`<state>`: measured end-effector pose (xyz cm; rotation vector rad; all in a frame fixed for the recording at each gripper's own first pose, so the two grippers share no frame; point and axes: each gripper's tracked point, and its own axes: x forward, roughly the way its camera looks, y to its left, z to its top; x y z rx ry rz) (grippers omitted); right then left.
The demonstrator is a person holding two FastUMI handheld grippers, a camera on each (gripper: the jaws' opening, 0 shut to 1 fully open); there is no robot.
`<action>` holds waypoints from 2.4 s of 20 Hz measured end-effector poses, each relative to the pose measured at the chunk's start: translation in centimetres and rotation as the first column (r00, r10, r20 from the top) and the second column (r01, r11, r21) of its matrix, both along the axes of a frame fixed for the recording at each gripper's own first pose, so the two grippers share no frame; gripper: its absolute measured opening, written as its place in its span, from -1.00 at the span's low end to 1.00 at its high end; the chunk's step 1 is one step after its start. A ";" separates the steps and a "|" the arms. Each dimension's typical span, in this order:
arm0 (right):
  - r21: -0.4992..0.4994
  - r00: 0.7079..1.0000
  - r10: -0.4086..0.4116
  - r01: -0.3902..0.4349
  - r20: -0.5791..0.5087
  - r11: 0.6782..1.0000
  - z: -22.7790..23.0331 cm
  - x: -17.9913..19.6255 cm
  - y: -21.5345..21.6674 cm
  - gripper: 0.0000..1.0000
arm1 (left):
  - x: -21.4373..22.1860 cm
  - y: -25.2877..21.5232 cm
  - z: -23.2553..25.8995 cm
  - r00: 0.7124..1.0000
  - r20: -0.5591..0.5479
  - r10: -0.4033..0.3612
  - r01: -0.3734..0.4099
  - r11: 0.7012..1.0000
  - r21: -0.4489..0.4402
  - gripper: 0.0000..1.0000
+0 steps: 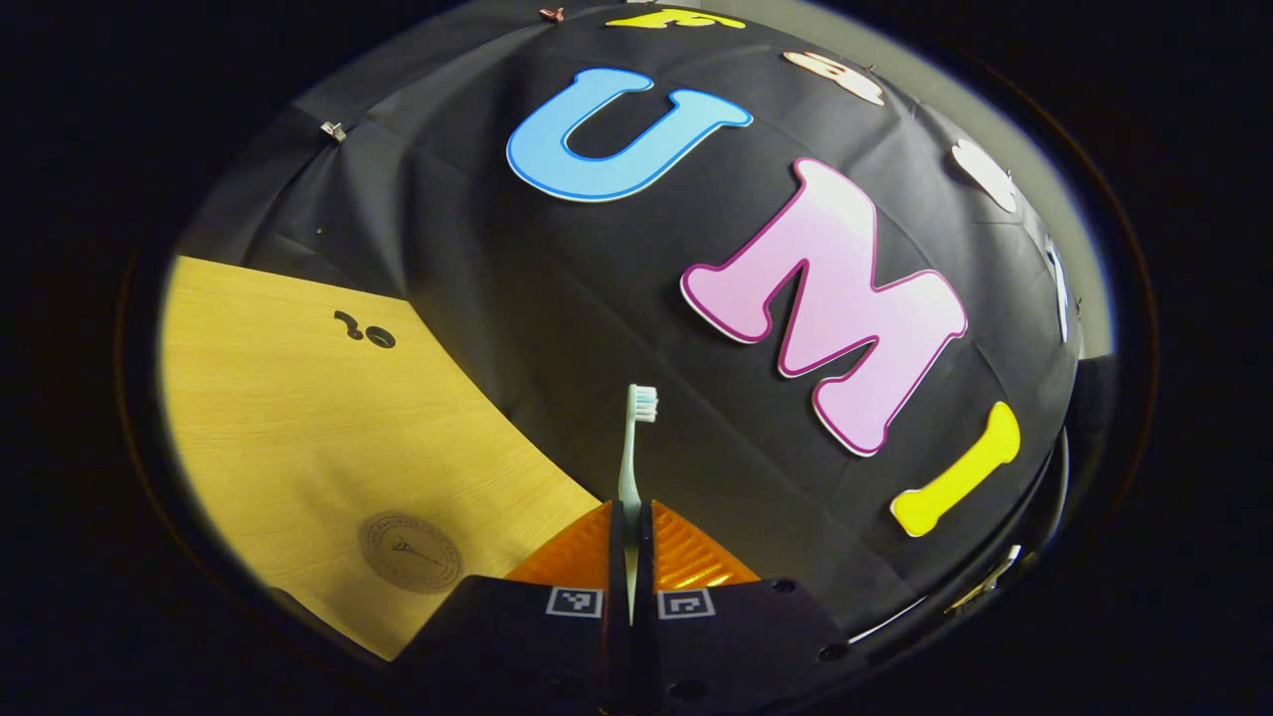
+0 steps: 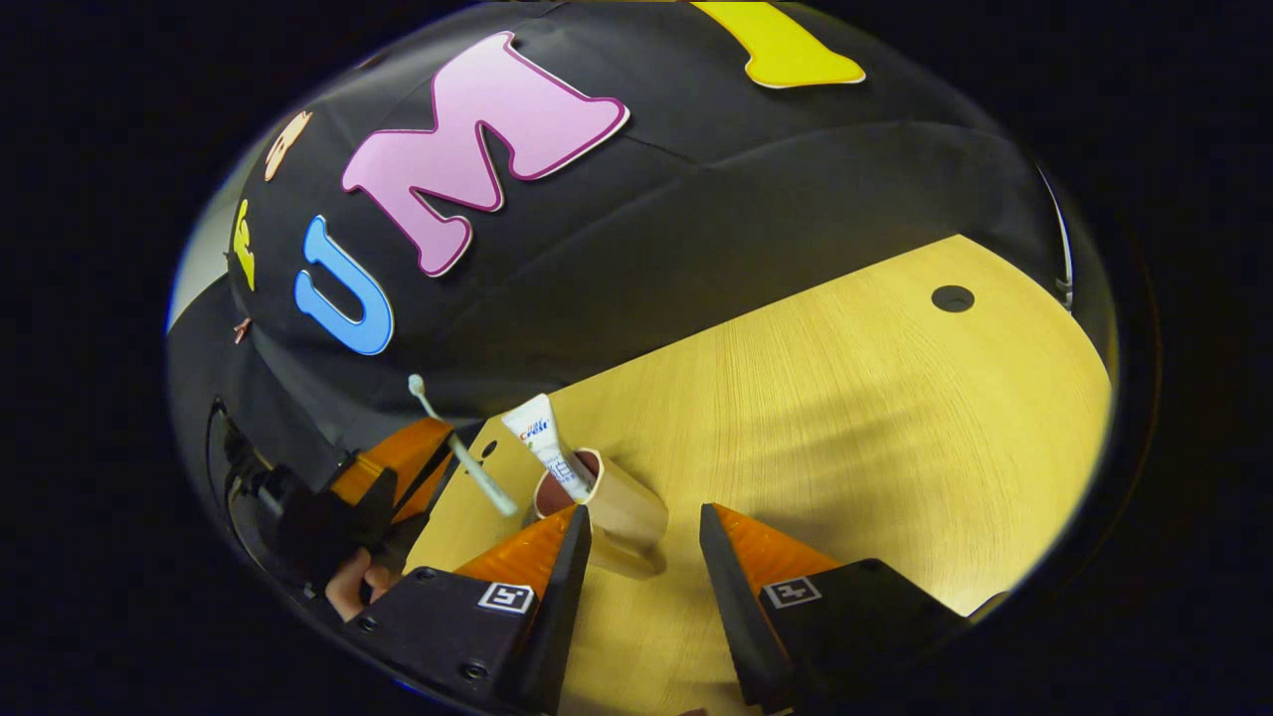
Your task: Put the toothbrush and toothpaste on the desktop into the cup, then pick up the cup and place it on the coaster on the desktop.
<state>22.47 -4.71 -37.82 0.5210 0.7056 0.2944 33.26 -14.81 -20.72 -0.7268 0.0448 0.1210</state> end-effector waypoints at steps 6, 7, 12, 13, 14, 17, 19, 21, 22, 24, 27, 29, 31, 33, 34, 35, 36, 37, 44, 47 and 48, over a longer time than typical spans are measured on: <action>-0.001 0.999 0.029 -0.029 -0.019 1.000 -1.1 -1.4 -0.6 0.36 | 1.7 -1.7 -3.7 0.999 -0.040 0.002 0.002 0.996 0.093 -0.87; 0.000 0.999 0.029 -0.029 -0.018 1.000 -1.2 -1.4 -0.7 0.36 | 1.3 -2.2 -4.2 0.999 -0.043 -0.002 0.007 0.994 0.109 -0.88; 0.007 0.999 0.035 -0.035 -0.024 0.999 -1.3 -1.5 -0.8 0.36 | 0.4 -3.6 -5.5 0.999 -0.041 -0.004 0.011 0.984 0.175 -0.88; 0.005 0.999 0.037 -0.037 -0.029 0.999 -1.4 -1.5 -0.7 0.36 | 0.3 -3.8 -5.9 0.999 -0.047 -0.006 0.015 0.982 0.189 -0.88; 0.002 0.999 0.042 -0.042 -0.030 0.999 -1.5 -1.6 -0.6 0.36 | 0.2 -3.9 -6.2 0.998 -0.055 -0.008 0.019 0.980 0.197 -0.87; -0.003 0.998 0.054 -0.054 -0.039 0.999 -1.7 -1.7 -0.3 0.36 | -0.6 -4.3 -6.9 0.997 -0.072 -0.015 0.030 0.976 0.215 -0.80; -0.016 0.996 0.072 -0.073 -0.051 0.997 -1.8 -2.1 0.0 0.36 | -1.1 -4.6 -6.8 0.997 -0.073 -0.040 0.055 0.973 0.223 -0.76; -0.037 0.995 0.091 -0.093 -0.047 0.995 -1.6 -2.3 0.1 0.36 | -1.7 -5.0 -7.0 0.994 -0.088 -0.072 0.091 0.969 0.230 -0.64; -0.048 0.994 0.102 -0.104 -0.041 0.993 -1.2 -2.2 0.3 0.36 | -2.2 -5.0 -6.8 0.993 -0.089 -0.081 0.100 0.967 0.236 -0.56; -0.075 0.991 0.130 -0.133 -0.036 0.988 -0.7 -2.2 0.6 0.36 | -3.7 -4.5 -6.6 0.990 -0.106 -0.097 0.120 0.962 0.244 -0.54; -0.125 0.980 0.190 -0.196 -0.060 0.973 0.0 -2.3 1.2 0.36 | -6.6 -3.2 -6.4 0.983 -0.148 -0.106 0.144 0.950 0.277 0.05; -0.154 0.971 0.227 -0.236 -0.075 0.960 0.4 -2.1 1.8 0.37 | -9.0 -2.2 -6.3 0.977 -0.179 -0.113 0.165 0.937 0.308 0.15; -0.222 0.955 0.283 -0.297 -0.092 0.929 0.2 -1.8 2.4 0.39 | -11.8 -1.3 -6.5 0.967 -0.222 -0.126 0.199 0.916 0.347 0.23; -0.297 0.923 0.359 -0.384 -0.136 0.874 -0.3 -1.7 3.5 0.40 | -14.8 -0.3 -7.2 0.948 -0.289 -0.135 0.246 0.885 0.395 0.27; -0.328 0.902 0.398 -0.431 -0.166 0.841 -0.8 -1.9 4.0 0.39 | -16.2 0.4 -7.5 0.937 -0.321 -0.136 0.267 0.873 0.409 0.29; -0.346 0.886 0.424 -0.464 -0.189 0.816 -1.3 -1.9 4.5 0.39 | -17.6 0.9 -7.7 0.930 -0.341 -0.137 0.279 0.868 0.412 0.29; -0.361 0.870 0.446 -0.493 -0.210 0.792 -1.7 -2.0 5.3 0.39 | -18.9 1.4 -7.7 0.925 -0.354 -0.137 0.284 0.868 0.408 0.29; -0.373 0.857 0.463 -0.515 -0.227 0.771 -2.2 -2.1 5.9 0.40 | -20.0 1.9 -7.6 0.921 -0.365 -0.133 0.285 0.870 0.403 0.29; -0.456 0.818 0.474 -0.575 -0.324 0.679 -4.9 -1.2 7.5 0.41 | -25.5 5.0 -6.8 0.911 -0.401 -0.100 0.277 0.867 0.413 0.29; -0.474 0.819 0.471 -0.573 -0.327 0.668 -5.3 -0.4 7.9 0.39 | -26.4 5.7 -6.3 0.915 -0.394 -0.088 0.253 0.886 0.390 0.29; -0.483 0.821 0.470 -0.570 -0.323 0.664 -5.3 0.0 8.0 0.38 | -26.6 6.0 -6.0 0.917 -0.390 -0.085 0.245 0.892 0.380 0.29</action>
